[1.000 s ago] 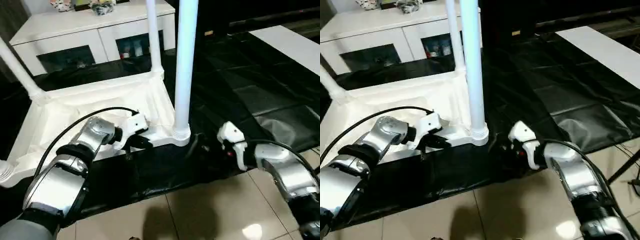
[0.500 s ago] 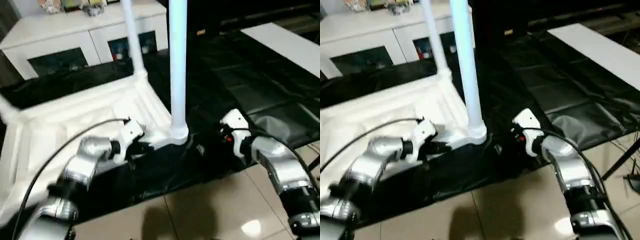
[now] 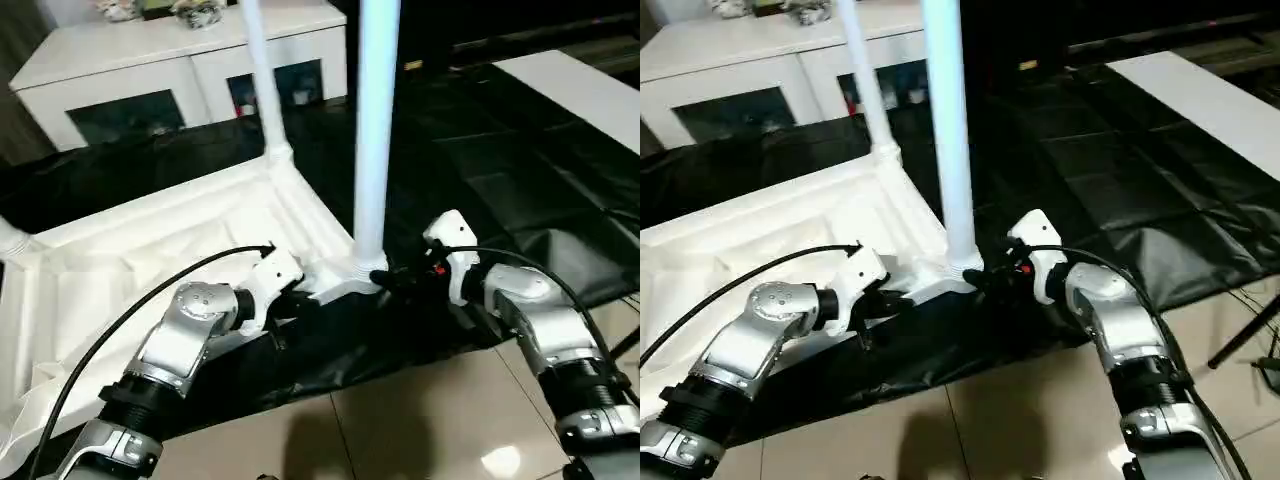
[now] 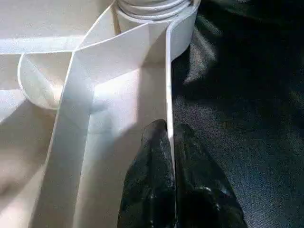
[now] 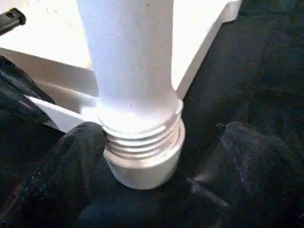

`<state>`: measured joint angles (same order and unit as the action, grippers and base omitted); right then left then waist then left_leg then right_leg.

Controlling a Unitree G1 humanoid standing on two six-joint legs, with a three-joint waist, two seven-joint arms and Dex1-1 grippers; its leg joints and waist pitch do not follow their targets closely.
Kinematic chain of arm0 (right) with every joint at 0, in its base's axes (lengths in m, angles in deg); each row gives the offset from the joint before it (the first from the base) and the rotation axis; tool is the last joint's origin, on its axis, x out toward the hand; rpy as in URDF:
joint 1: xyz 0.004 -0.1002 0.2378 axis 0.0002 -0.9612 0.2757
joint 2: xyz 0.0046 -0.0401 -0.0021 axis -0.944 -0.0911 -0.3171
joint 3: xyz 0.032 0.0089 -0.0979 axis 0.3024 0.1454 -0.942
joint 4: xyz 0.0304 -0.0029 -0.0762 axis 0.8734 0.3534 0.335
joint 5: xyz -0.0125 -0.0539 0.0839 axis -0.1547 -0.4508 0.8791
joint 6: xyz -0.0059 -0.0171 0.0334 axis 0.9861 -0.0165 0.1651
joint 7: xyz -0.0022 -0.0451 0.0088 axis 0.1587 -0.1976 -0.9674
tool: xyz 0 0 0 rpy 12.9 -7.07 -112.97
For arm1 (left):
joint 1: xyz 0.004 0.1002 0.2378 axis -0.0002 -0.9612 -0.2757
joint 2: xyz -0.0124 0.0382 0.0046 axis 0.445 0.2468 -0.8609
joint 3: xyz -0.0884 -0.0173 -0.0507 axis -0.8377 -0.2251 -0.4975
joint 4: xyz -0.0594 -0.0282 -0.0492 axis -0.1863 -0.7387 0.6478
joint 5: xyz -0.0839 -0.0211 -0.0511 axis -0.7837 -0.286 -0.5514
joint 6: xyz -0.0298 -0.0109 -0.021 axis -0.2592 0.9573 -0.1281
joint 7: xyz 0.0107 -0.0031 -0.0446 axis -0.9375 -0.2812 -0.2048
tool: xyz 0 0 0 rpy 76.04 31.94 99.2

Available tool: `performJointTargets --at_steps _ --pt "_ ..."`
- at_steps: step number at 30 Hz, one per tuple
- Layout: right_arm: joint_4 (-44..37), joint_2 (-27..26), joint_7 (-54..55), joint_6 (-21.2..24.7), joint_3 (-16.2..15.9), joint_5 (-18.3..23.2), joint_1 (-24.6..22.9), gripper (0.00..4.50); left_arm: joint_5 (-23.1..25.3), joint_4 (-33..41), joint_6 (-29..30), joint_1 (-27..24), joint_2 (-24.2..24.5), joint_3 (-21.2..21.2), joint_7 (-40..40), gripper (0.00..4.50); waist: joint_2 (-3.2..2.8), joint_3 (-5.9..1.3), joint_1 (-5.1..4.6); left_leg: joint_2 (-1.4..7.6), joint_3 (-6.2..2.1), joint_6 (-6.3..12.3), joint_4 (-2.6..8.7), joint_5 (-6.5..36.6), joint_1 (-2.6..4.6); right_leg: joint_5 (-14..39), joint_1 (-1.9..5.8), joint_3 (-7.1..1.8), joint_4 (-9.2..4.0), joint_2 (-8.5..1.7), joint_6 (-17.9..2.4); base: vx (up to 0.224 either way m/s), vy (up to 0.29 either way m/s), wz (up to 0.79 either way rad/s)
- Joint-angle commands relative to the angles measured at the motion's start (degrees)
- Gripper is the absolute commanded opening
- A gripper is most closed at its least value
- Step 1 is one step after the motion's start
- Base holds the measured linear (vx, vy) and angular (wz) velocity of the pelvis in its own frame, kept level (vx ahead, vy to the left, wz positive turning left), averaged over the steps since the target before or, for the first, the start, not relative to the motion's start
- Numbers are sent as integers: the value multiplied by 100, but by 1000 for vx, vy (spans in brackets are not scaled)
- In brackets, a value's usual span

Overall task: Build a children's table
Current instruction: Rotate table base, then rotate leg to tighten

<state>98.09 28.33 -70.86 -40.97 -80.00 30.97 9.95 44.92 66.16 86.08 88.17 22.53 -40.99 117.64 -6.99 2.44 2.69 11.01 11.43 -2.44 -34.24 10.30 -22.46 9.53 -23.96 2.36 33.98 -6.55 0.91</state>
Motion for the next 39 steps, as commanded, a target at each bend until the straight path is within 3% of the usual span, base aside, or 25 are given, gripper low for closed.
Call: performJointTargets --at_steps 1,7,10,20,26,33,36,39 --pt "146 -104 -49 -68 -101 28 219 447 -66 -6 -179 -36 -31 223 322 0 202 -422 23 115 -54 739 327 764 75 930 281 -55 -320 -100 -1426 0 0 0" --pt "650 -246 -292 -243 -173 21 530 447 -131 -320 -270 196 -53 206 409 0 197 -414 89 133 -46 584 340 1031 127 1289 239 -67 -342 -100 -1389 0 0 0" --pt "889 -306 -352 -353 -146 15 684 447 -156 -441 -337 262 -33 206 464 0 196 -412 108 133 -51 540 347 1034 117 1232 247 -68 -328 -102 -1406 0 0 0" --pt "1493 -217 -585 -734 -325 -232 968 345 -156 -711 -483 378 3 181 499 0 254 -420 118 121 -50 617 328 910 83 1211 278 -53 -310 -121 -1407 0 0 0" --pt "1729 -187 -689 -919 -351 -313 1044 294 -160 -809 -559 406 21 168 522 0 237 -403 109 127 -59 530 347 1162 92 1565 266 -56 -339 -129 -1334 0 0 0" --pt "1832 -258 -682 -919 -271 -241 1087 273 -157 -851 -579 423 32 170 546 0 239 -413 104 124 -58 606 335 1055 79 1354 275 -46 -316 -119 -1407 0 0 0" --pt "2056 -492 52 -976 -68 -244 1075 272 -207 -970 -545 430 -39 73 396 0 245 -401 91 121 -56 557 348 1140 82 1548 256 -53 -339 -130 -1372 0 0 0" --pt "2162 -664 582 -876 8 -289 1055 272 -188 -1072 -497 451 -109 24 218 0 225 -381 42 120 -78 377 396 1422 97 1892 256 -48 -366 -127 -1257 0 0 0"
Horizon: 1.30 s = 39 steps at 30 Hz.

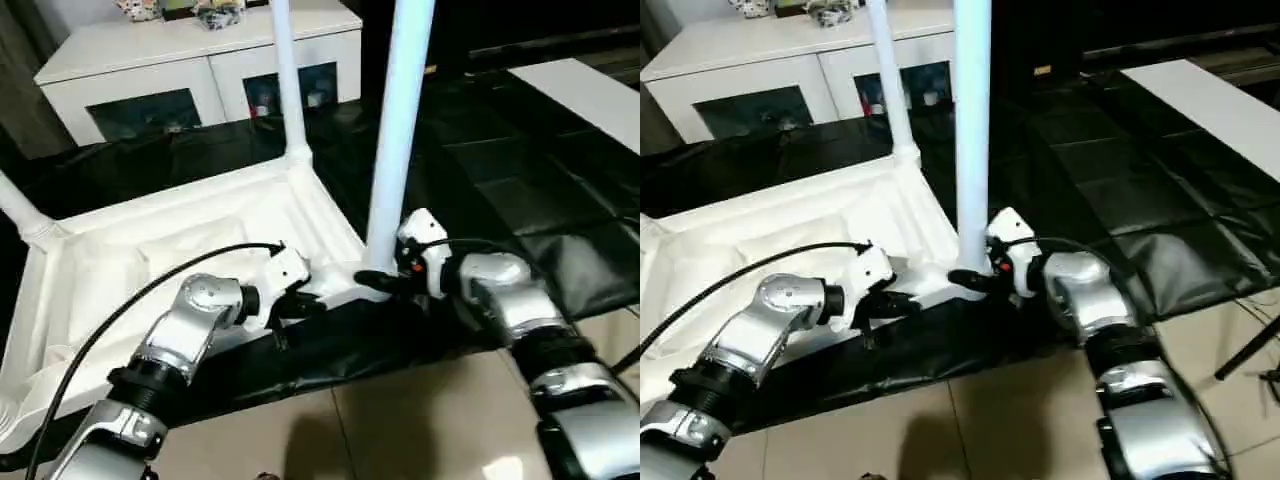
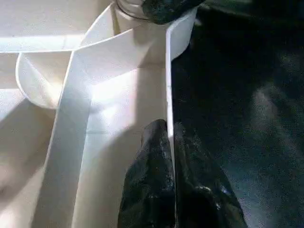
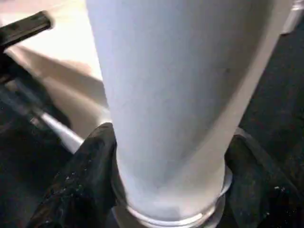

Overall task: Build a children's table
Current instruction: Rotate leg to tighten

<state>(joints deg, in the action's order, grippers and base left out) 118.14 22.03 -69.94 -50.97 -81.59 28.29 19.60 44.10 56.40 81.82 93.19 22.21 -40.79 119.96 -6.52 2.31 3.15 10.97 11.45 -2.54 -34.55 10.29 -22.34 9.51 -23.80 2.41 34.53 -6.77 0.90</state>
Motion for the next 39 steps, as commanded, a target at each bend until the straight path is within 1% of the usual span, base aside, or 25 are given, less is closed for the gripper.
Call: performJointTargets --at_steps 1,3,4,5,7,9,10,11,13,16,18,19,20,23,24,25,28,29,30,32,33,34,35,36,39 --pt "170 -174 786 215 208 -23 60 272 -44 -163 -24 -30 -114 24 -129 0 165 -359 -29 125 -87 333 444 1511 84 1942 234 -59 -430 -101 -1220 0 0 0" --pt "215 -433 1447 342 264 -90 39 272 62 -307 48 36 -219 21 -420 0 139 -350 -73 115 -99 230 472 1685 89 2062 232 -54 -444 -97 -1160 0 0 0" --pt "269 -566 1806 446 320 -104 58 272 81 -388 111 94 -298 -15 -584 0 149 -344 -109 115 -98 161 483 1817 108 2143 212 -56 -468 -92 -1123 0 0 0" --pt "338 -681 2149 526 359 -134 89 272 98 -473 165 165 -378 -50 -745 0 111 -328 -144 108 -105 76 496 1997 131 2266 195 -58 -477 -87 -1102 0 0 0" --pt "597 -923 2973 578 430 -257 207 272 159 -779 222 403 -590 -169 -1243 0 134 -331 -192 97 -128 -36 518 2145 133 2332 206 -52 -486 -85 -1079 0 0 0" --pt "886 -1141 3788 547 548 -285 366 272 192 -1095 317 669 -805 -285 -1717 0 132 -335 -200 93 -126 -77 520 2303 179 2405 185 -48 -527 -97 -1053 0 0 0" --pt "1067 -1306 4224 536 660 -211 490 272 221 -1348 302 867 -954 -354 -2088 0 161 -330 -204 80 -128 -74 527 2378 174 2452 184 -44 -545 -93 -1029 0 0 0" --pt "1190 -1421 4541 484 723 -180 583 272 231 -1545 284 1011 -1074 -414 -2380 0 156 -334 -199 72 -129 -72 519 2400 191 2486 161 -50 -565 -105 -1012 0 0 0" --pt "1337 -1596 4907 380 845 -116 709 272 243 -1826 187 1194 -1242 -502 -2795 0 217 -352 -167 58 -115 -3 518 2307 207 2333 162 -57 -568 -96 -1004 0 0 0" --pt "1472 -1739 5132 298 986 -49 819 272 280 -1950 91 1266 -1331 -491 -2865 0 201 -371 -125 62 -126 230 524 1953 128 1944 222 -54 -533 -134 -1043 0 0 0" --pt "1615 -1860 4937 161 1083 47 935 272 271 -1963 -12 1272 -1386 -481 -2804 0 219 -388 -124 64 -124 323 523 1826 117 1752 242 -45 -521 -135 -1102 0 0 0" --pt "1645 -1882 4786 20 1090 58 988 328 250 -1942 -107 1242 -1378 -470 -2729 0 226 -386 -116 63 -114 384 516 1735 107 1637 251 -45 -518 -141 -1130 0 0 0" --pt "1647 -1883 4780 11 1090 57 991 342 249 -1941 -114 1240 -1377 -469 -2724 0 221 -389 -110 66 -116 405 512 1705 103 1620 252 -45 -516 -153 -1144 0 0 0" --pt "1586 -1808 4732 -257 1108 33 1039 348 232 -1898 -316 1183 -1268 -418 -2507 0 231 -384 -130 58 -124 511 513 1610 50 1603 293 -35 -500 -163 -1124 0 0 0" --pt "1549 -1762 4662 -341 1096 16 1049 368 226 -1868 -376 1157 -1222 -403 -2426 0 208 -402 -146 58 -142 524 510 1445 18 1515 330 -18 -476 -169 -1111 0 0 0" --pt "1452 -1645 4476 -428 1064 -22 1053 387 210 -1790 -430 1097 -1120 -390 -2278 0 187 -413 -149 66 -129 549 492 1381 49 1357 292 -16 -480 -149 -1147 0 0 0" --pt "1164 -1387 3620 -407 796 -150 930 387 172 -1650 -545 983 -935 -379 -1980 0 204 -437 -114 68 -98 738 432 1058 60 781 309 -15 -413 -145 -1403 0 0 0" --pt "1063 -1312 3327 -373 718 -171 874 387 164 -1614 -571 949 -876 -375 -1891 0 169 -437 -109 68 -90 784 421 992 71 692 300 -19 -406 -145 -1445 0 0 0" --pt "852 -1152 2889 -348 600 -197 735 387 150 -1537 -649 880 -765 -341 -1656 0 175 -448 -86 67 -89 891 398 842 48 466 338 0 -372 -132 -1487 0 0 0" --pt "574 -921 2316 -288 379 -251 541 387 130 -1480 -669 824 -673 -328 -1489 0 179 -452 -71 78 -81 1024 375 684 38 245 336 14 -344 -122 -1542 0 0 0" --pt "447 -805 2034 -297 251 -293 444 387 115 -1455 -710 785 -602 -318 -1375 0 153 -459 -51 88 -80 1059 359 634 51 184 329 23 -342 -118 -1586 0 0 0" --pt "413 -771 1949 -303 213 -305 415 387 110 -1450 -724 774 -581 -315 -1342 0 157 -464 -53 90 -76 1066 348 581 35 129 337 23 -322 -116 -1628 0 0 0" --pt "-38 -360 1031 -370 -201 -395 67 387 -15 -1319 -835 634 -386 -279 -836 0 147 -460 -28 105 -73 1048 348 624 53 188 328 21 -330 -119 -1640 0 0 0" --pt "-38 -360 1031 -370 -201 -395 67 387 -15 -1319 -835 634 -386 -279 -836 0 147 -460 -28 105 -73 1048 348 624 53 188 328 21 -330 -119 -1640 0 0 0" --pt "-775 218 -204 -233 -456 -225 -395 387 -385 -756 -1001 273 12 -137 430 0 168 -426 -13 129 -73 958 385 969 45 590 330 17 -353 -110 -1637 0 0 0"
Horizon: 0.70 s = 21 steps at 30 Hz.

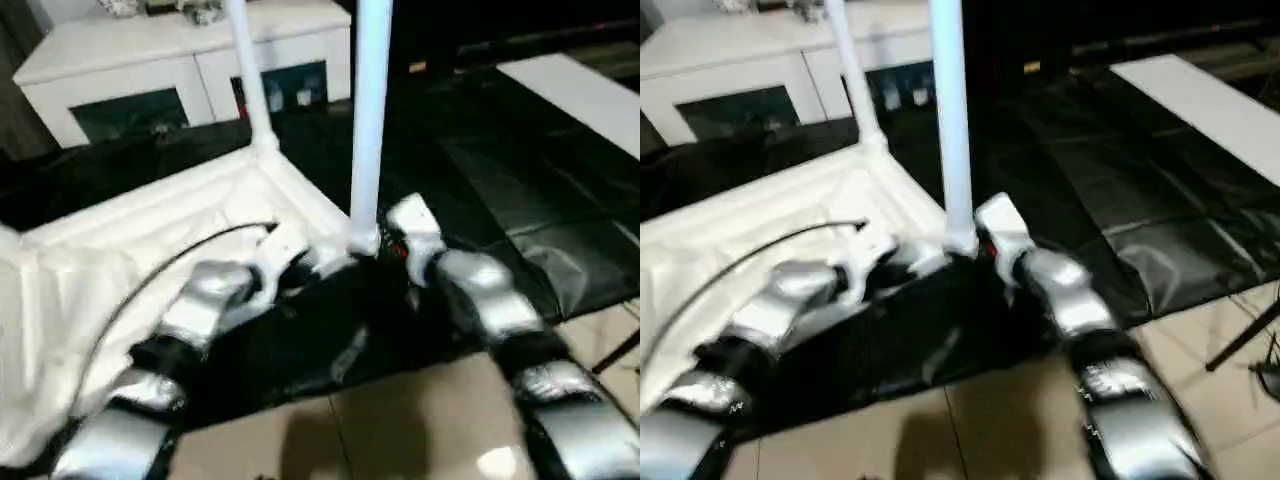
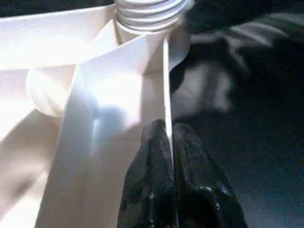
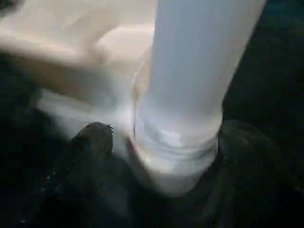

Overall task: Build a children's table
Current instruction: Rotate leg to tighten

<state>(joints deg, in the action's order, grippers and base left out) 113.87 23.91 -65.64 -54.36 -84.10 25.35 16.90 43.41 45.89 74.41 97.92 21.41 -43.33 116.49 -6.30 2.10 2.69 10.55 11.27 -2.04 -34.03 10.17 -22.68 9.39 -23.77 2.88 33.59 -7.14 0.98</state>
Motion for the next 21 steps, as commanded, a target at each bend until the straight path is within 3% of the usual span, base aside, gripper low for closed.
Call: performJointTargets --at_steps 1,5,8,15,21 --pt "-381 55 -696 116 -204 90 -140 387 -336 342 -241 -225 128 133 858 0 139 -398 38 186 -49 844 345 1119 86 781 316 -47 -271 -91 -1631 0 0 0" --pt "-595 200 -1131 247 -142 296 -182 387 -620 803 40 -429 377 185 1520 0 119 -375 43 211 -49 589 393 1435 111 1128 271 -70 -278 -76 -1597 0 0 0" --pt "-741 240 -1356 332 -143 455 -177 387 -641 943 69 -490 463 210 1692 0 117 -360 73 226 -38 393 424 1713 169 1321 217 -94 -300 -60 -1521 0 0 0" --pt "-1016 348 -1899 540 -208 518 -285 387 -636 978 113 -526 546 162 1771 0 158 -381 105 203 -34 452 395 1351 119 1027 254 -110 -260 -83 -1476 0 0 0" --pt "-926 435 -1935 503 -288 430 -291 335 -608 971 122 -531 552 156 1747 0 161 -385 113 195 -28 518 369 1194 111 994 247 -102 -260 -82 -1507 0 0 0"
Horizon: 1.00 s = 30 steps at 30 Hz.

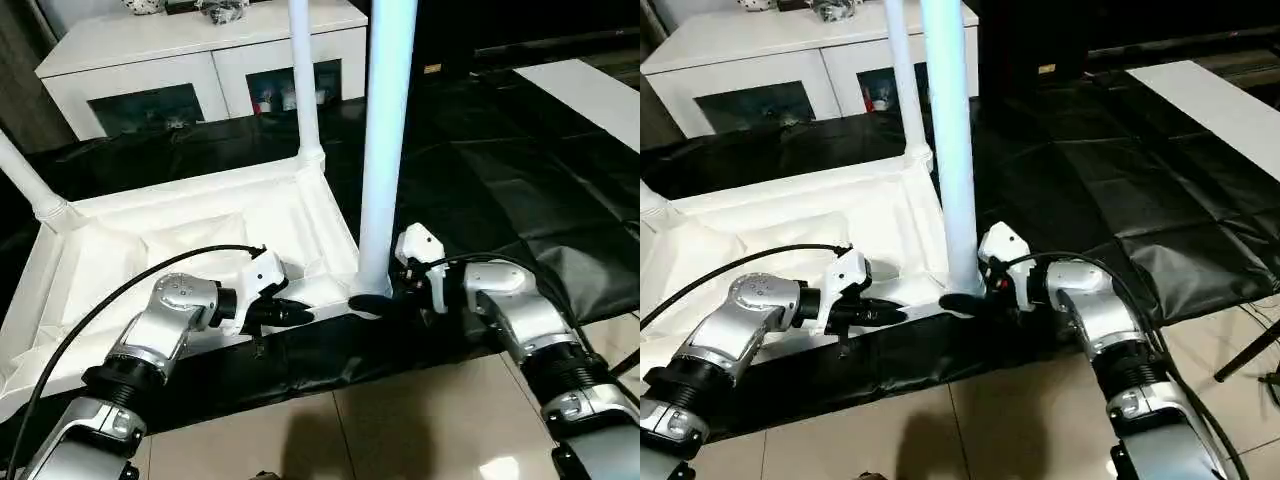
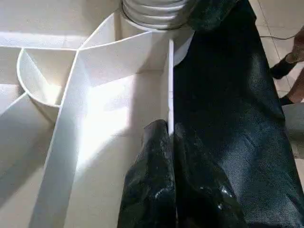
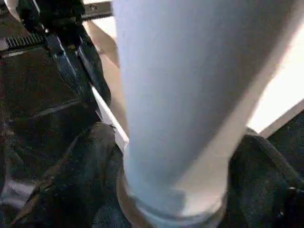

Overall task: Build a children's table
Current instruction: Rotate leg to tighten

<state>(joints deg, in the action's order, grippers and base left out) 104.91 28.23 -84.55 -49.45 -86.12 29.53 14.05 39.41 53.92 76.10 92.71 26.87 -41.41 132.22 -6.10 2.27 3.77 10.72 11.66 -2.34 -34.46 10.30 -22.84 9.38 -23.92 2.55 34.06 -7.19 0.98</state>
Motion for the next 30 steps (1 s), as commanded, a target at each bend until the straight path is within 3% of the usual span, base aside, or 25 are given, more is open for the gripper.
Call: performJointTargets --at_steps 1,7,15,17,19,21,22,25,26,27,28,29,30 --pt "-44 0 -37 51 -69 15 -5 335 -202 174 -38 -13 8 -40 175 0 141 -399 2 179 -70 544 415 1208 127 1041 262 -68 -311 -76 -1496 0 0 0" --pt "-77 -39 -67 197 10 59 18 274 -200 160 -17 -13 7 -34 197 0 119 -406 3 178 -73 524 415 1217 132 978 266 -62 -303 -69 -1509 0 0 0" --pt "53 -144 180 187 83 58 -11 265 -164 170 45 -48 41 0 226 0 131 -410 -2 174 -72 539 405 1176 127 894 273 -58 -291 -70 -1544 0 0 0" --pt "365 -389 965 163 230 -78 98 265 -29 34 160 45 -49 -23 -122 0 116 -402 -27 174 -71 497 414 1204 126 986 257 -66 -301 -72 -1529 0 0 0" --pt "637 -692 1774 345 378 -152 193 265 83 -223 252 213 -250 -96 -613 0 124 -382 -95 158 -95 294 460 1380 121 1314 265 -65 -320 -73 -1444 0 0 0" --pt "721 -919 2238 454 475 -143 227 265 134 -389 305 338 -415 -152 -958 0 129 -374 -135 153 -90 227 470 1531 135 1447 244 -68 -341 -65 -1391 0 0 0" --pt "867 -1275 2977 686 646 -105 312 264 195 -629 372 536 -684 -232 -1476 0 136 -383 -169 141 -102 124 474 1602 160 1465 249 -80 -354 -67 -1366 0 0 0" --pt "1123 -1598 3805 845 843 -77 463 264 263 -881 438 746 -963 -297 -2024 0 123 -378 -194 135 -117 75 490 1733 150 1602 261 -77 -383 -82 -1271 0 0 0" --pt "1348 -1759 4360 901 980 -66 583 264 301 -1048 492 876 -1137 -342 -2391 0 118 -379 -202 128 -101 67 483 1710 168 1551 229 -82 -391 -71 -1270 0 0 0" --pt "1348 -1759 4360 901 980 -66 583 264 301 -1048 492 876 -1137 -342 -2391 0 118 -379 -202 128 -101 67 483 1710 168 1551 229 -82 -391 -71 -1270 0 0 0" --pt "1723 -1970 5141 830 1126 -81 789 264 388 -1328 488 1080 -1417 -387 -3005 0 116 -383 -227 110 -102 30 481 1722 162 1540 241 -77 -400 -68 -1261 0 0 0" --pt "2039 -2124 5780 691 1221 -145 961 264 473 -1567 475 1241 -1625 -412 -3502 0 76 -388 -212 118 -110 -6 480 1693 185 1522 226 -80 -402 -79 -1259 0 0 0" --pt "2172 -2166 5973 612 1228 -181 1036 264 518 -1664 440 1298 -1692 -408 -3688 0 92 -395 -209 104 -99 -37 469 1704 221 1470 203 -80 -420 -59 -1272 0 0 0"
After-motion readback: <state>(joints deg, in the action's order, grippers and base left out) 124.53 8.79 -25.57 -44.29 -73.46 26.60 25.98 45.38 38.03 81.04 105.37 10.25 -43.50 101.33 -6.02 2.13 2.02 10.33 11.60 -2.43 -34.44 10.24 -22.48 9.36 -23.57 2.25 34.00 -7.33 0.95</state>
